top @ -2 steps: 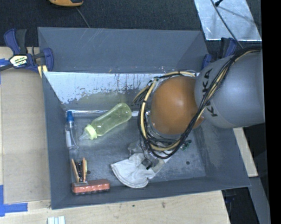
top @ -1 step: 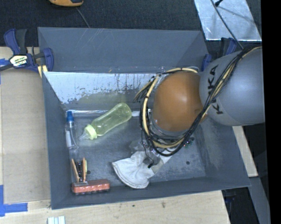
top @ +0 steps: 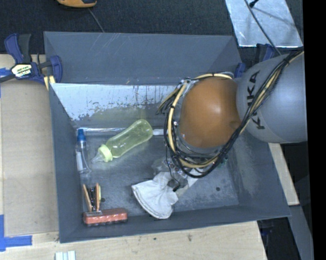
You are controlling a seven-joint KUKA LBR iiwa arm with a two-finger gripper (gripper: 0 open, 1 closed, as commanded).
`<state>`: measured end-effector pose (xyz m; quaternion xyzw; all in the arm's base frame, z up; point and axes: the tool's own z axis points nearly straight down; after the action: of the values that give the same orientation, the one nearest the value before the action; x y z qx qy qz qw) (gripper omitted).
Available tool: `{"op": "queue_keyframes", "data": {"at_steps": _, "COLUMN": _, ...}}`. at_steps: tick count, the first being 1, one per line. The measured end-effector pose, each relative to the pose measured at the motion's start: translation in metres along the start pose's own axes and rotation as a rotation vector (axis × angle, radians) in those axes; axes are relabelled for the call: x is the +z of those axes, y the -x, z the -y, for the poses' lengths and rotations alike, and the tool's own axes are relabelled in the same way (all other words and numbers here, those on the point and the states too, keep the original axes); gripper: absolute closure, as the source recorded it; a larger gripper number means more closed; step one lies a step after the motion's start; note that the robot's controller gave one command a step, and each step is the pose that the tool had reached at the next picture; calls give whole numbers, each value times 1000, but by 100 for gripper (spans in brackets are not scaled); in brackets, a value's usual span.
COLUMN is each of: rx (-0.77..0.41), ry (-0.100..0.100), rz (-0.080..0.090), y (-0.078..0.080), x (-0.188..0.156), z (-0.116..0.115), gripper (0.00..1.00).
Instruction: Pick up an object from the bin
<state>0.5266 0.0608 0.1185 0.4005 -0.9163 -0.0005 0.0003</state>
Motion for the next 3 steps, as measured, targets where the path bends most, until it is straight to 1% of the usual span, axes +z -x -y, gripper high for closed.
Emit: {"op": "queue_keyframes", "data": {"at_steps": 3, "rx": 1, "ry": -3, "rz": 4, "y": 1, "x": -46, "z": 0, "gripper": 100}}
